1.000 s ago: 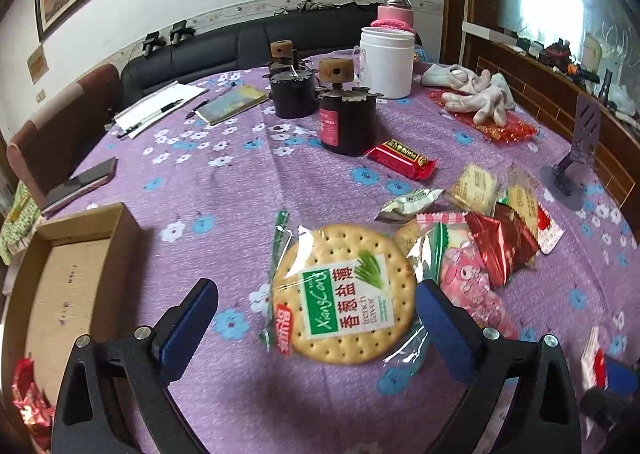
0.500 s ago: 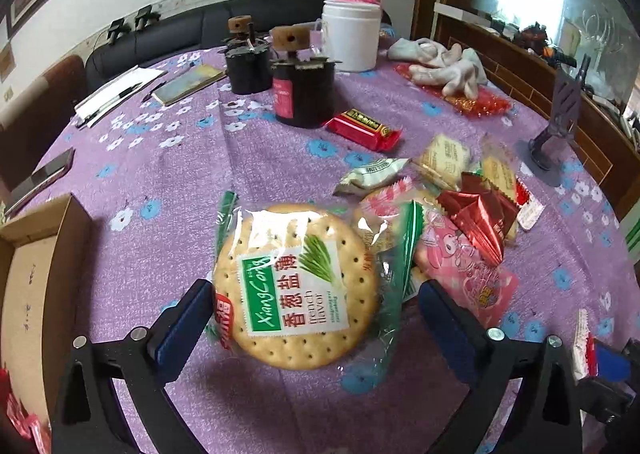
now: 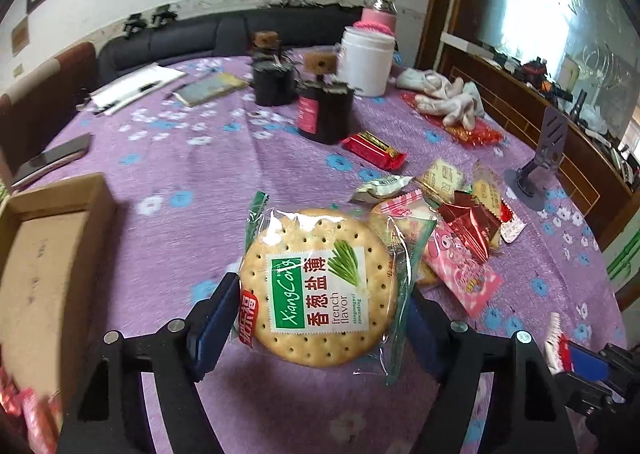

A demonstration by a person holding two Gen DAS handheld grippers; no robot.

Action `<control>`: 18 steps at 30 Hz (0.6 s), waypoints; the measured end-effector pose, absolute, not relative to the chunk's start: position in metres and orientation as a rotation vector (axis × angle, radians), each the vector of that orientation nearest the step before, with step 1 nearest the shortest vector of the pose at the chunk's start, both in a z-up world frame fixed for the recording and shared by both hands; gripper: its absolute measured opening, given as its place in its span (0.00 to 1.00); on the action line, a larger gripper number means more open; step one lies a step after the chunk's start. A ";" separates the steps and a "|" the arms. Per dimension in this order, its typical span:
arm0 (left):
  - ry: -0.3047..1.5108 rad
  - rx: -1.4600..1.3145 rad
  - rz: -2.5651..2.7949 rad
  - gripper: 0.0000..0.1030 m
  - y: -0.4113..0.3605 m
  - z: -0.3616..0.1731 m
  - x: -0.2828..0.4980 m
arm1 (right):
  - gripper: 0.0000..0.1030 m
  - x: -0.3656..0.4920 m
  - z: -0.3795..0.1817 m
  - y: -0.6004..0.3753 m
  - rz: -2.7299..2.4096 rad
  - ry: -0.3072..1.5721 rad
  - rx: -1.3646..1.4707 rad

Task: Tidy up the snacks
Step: 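Place the cracker pack and white packet into the box, opening both tools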

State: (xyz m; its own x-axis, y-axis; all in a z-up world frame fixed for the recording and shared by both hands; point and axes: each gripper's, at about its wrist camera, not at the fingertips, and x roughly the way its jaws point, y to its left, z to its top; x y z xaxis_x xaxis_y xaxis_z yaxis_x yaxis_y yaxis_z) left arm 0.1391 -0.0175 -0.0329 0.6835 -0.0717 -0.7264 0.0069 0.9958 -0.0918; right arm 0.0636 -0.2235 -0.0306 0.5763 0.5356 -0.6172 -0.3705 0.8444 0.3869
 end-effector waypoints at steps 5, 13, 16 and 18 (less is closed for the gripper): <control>0.757 -0.068 0.042 0.78 0.002 -0.008 0.103 | 0.30 0.060 -0.025 -0.206 0.570 0.789 0.215; 0.656 -0.109 0.145 0.78 0.051 0.027 0.043 | 0.30 0.055 -0.013 -0.157 0.671 0.780 0.174; 0.624 -0.123 0.182 0.78 0.069 0.036 0.024 | 0.30 0.053 -0.007 -0.134 0.715 0.777 0.154; 0.608 -0.140 0.205 0.78 0.084 0.042 0.012 | 0.30 0.053 -0.003 -0.119 0.744 0.774 0.139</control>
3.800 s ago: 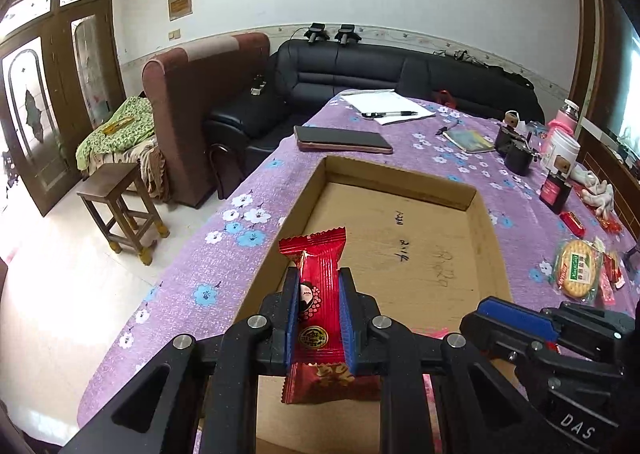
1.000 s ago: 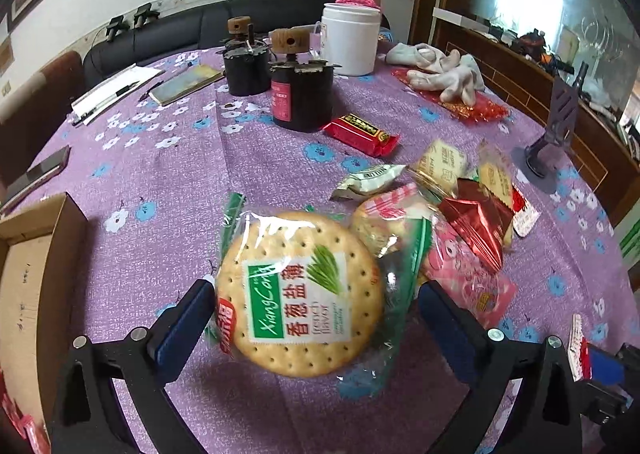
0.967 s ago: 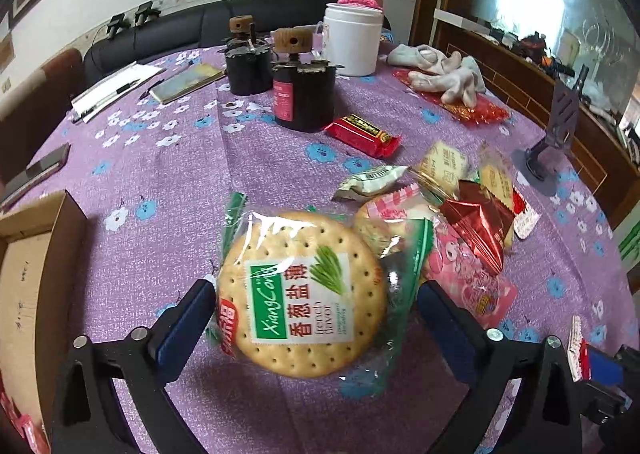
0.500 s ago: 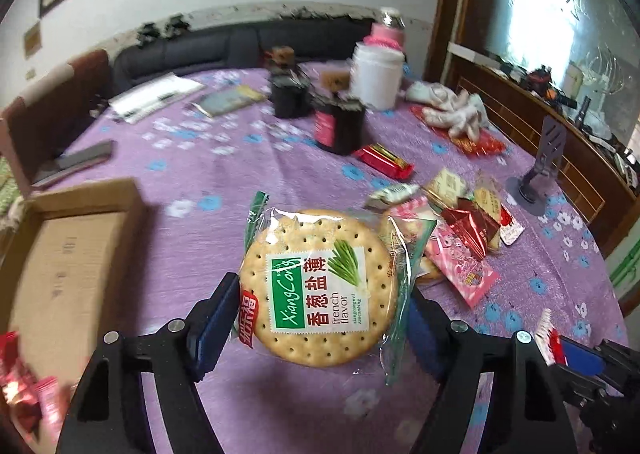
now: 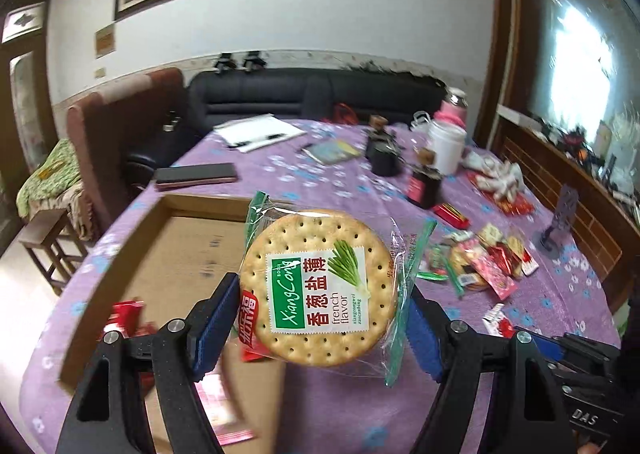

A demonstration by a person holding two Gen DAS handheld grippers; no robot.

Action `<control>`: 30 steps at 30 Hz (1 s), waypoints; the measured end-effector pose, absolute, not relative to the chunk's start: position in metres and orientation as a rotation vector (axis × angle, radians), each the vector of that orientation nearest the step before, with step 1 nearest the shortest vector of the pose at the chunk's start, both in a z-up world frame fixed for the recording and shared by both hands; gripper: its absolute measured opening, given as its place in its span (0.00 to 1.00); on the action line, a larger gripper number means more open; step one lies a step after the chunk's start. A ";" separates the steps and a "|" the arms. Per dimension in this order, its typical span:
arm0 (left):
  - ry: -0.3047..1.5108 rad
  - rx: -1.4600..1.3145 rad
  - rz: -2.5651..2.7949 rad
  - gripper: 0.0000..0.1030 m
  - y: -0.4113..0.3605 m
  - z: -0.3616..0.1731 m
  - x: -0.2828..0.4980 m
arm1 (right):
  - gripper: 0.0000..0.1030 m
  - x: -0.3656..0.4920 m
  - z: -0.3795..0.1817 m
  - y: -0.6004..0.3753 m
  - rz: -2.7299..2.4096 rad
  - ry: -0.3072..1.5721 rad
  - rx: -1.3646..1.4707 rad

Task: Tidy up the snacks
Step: 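Place the cracker pack and white packet into the box, opening both tools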

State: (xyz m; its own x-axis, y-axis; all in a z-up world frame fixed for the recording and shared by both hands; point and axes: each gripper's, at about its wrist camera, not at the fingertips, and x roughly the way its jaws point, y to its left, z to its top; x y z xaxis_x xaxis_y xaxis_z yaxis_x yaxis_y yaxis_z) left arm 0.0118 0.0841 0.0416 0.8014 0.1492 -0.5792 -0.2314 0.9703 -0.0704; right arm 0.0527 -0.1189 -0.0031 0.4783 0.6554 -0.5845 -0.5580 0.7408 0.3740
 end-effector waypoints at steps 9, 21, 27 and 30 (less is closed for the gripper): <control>0.562 -0.193 0.340 0.78 0.151 0.050 -0.029 | 0.30 0.046 0.015 -0.040 0.874 0.763 0.058; 0.552 -0.266 0.416 0.78 0.200 0.040 -0.054 | 0.31 0.039 0.022 0.029 0.965 0.776 -0.019; 0.560 -0.281 0.417 0.78 0.208 0.034 -0.054 | 0.31 0.040 0.024 0.043 0.976 0.773 -0.031; 0.570 -0.281 0.413 0.78 0.209 0.030 -0.051 | 0.31 0.042 0.024 0.046 0.974 0.773 -0.027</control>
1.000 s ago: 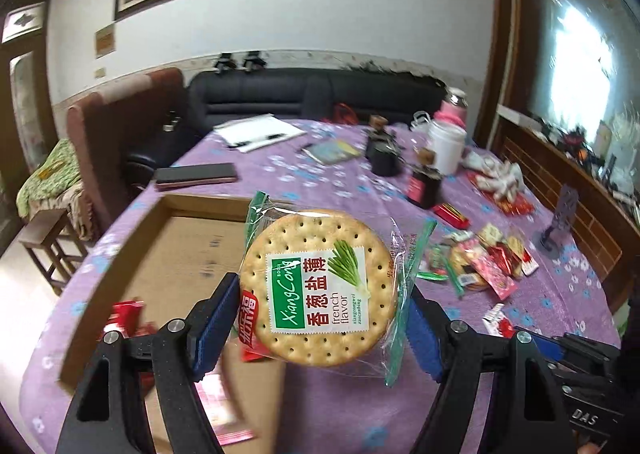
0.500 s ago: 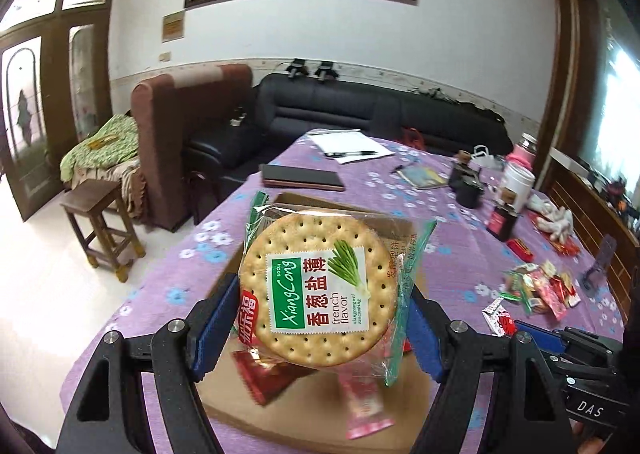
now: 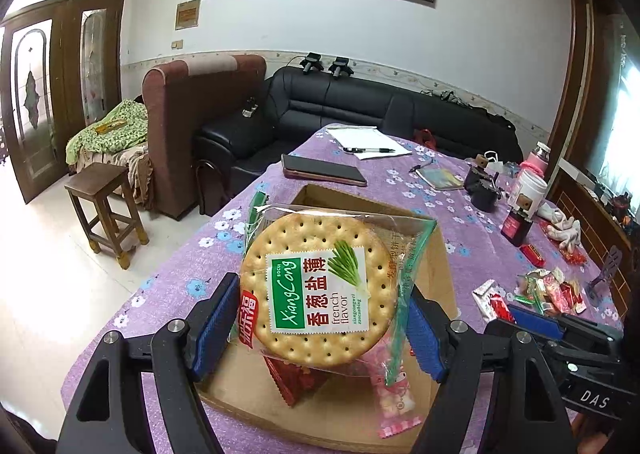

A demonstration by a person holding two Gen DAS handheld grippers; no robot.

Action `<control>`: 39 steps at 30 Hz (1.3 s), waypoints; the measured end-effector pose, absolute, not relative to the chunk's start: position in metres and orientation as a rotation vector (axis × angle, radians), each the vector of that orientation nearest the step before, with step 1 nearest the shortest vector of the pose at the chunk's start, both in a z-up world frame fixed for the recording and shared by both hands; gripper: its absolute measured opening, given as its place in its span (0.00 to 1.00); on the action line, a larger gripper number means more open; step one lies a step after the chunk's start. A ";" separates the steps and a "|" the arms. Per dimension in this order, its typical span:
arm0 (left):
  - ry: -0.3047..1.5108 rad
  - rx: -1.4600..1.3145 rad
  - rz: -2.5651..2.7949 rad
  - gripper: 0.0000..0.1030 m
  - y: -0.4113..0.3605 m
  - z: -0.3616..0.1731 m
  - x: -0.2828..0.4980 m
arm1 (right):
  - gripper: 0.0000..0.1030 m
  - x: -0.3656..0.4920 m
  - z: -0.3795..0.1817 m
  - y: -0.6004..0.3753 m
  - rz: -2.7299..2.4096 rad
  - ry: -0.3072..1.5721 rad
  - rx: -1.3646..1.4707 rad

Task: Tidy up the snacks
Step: 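Place the cracker pack and white packet into the box, opening both tools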

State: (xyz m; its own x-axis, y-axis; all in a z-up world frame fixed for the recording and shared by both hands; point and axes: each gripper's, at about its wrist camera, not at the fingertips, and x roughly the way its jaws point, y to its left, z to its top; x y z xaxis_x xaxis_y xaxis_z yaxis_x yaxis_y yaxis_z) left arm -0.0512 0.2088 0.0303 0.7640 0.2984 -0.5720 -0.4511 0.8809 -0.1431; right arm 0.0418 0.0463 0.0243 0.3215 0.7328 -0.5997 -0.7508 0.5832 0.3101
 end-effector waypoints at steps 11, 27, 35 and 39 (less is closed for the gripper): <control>0.635 -0.263 0.390 0.78 0.206 0.014 -0.025 | 0.31 0.058 0.015 0.056 0.964 0.785 -0.012; 0.816 -0.256 0.422 0.78 0.245 -0.005 0.067 | 0.31 0.119 -0.015 0.111 0.955 0.856 -0.049; 0.851 -0.288 0.423 0.82 0.249 -0.010 0.073 | 0.47 0.122 -0.021 0.107 0.944 0.873 -0.051; 0.815 -0.278 0.447 0.88 0.247 0.000 0.063 | 0.47 0.117 -0.010 0.086 0.933 0.839 -0.023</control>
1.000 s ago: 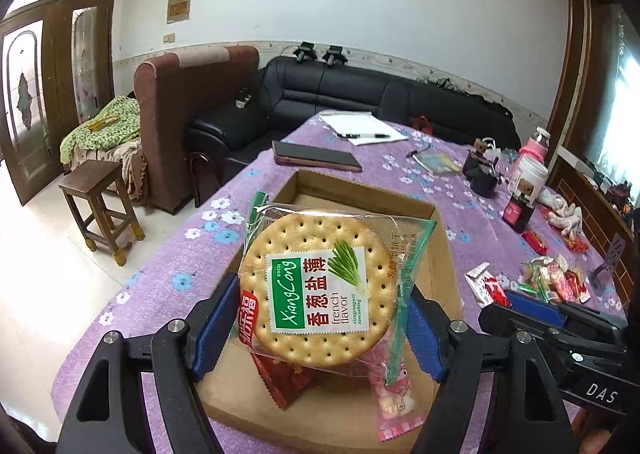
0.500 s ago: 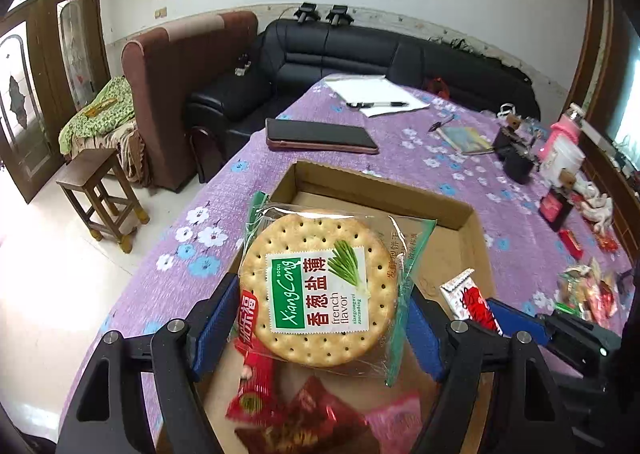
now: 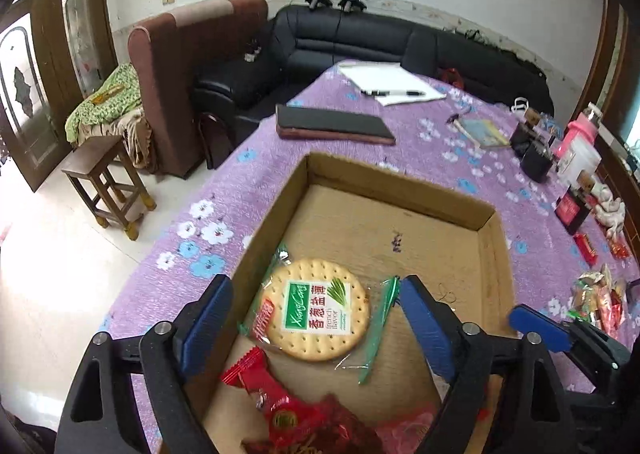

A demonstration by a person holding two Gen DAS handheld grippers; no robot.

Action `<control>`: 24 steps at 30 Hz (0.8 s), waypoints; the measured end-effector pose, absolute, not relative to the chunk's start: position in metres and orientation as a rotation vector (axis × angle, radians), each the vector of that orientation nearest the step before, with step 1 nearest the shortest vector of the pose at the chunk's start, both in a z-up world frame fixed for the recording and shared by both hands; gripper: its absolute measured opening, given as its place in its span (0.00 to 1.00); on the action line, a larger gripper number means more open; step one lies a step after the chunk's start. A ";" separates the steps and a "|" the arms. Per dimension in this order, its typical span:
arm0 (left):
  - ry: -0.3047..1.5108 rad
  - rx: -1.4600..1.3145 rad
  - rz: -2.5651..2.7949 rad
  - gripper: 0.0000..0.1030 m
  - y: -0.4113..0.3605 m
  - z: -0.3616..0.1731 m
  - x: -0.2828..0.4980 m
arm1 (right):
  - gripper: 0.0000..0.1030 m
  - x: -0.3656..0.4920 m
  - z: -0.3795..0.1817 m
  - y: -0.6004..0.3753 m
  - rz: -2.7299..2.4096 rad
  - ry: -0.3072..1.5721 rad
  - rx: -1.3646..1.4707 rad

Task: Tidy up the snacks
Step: 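Place the cracker pack and white packet into the box, opening both tools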

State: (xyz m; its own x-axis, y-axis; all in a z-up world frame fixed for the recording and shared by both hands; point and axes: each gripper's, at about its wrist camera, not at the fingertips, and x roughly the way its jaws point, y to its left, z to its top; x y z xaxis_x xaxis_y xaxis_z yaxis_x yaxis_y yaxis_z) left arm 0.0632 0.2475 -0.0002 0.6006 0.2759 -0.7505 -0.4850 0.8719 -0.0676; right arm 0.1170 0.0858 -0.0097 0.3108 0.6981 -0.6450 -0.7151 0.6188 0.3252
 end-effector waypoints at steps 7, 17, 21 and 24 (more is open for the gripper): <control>0.777 -0.288 0.428 0.89 0.233 0.014 0.052 | 0.52 0.109 0.001 0.025 0.858 0.801 0.030; 0.773 -0.252 0.310 0.91 0.168 0.024 0.056 | 0.54 0.105 -0.018 -0.085 0.683 0.821 0.112; 0.784 -0.220 0.257 0.93 0.135 0.023 0.062 | 0.53 0.103 -0.024 -0.122 0.622 0.823 0.138; 0.804 -0.195 0.214 0.93 0.110 0.019 0.068 | 0.53 0.102 -0.026 -0.145 0.578 0.814 0.144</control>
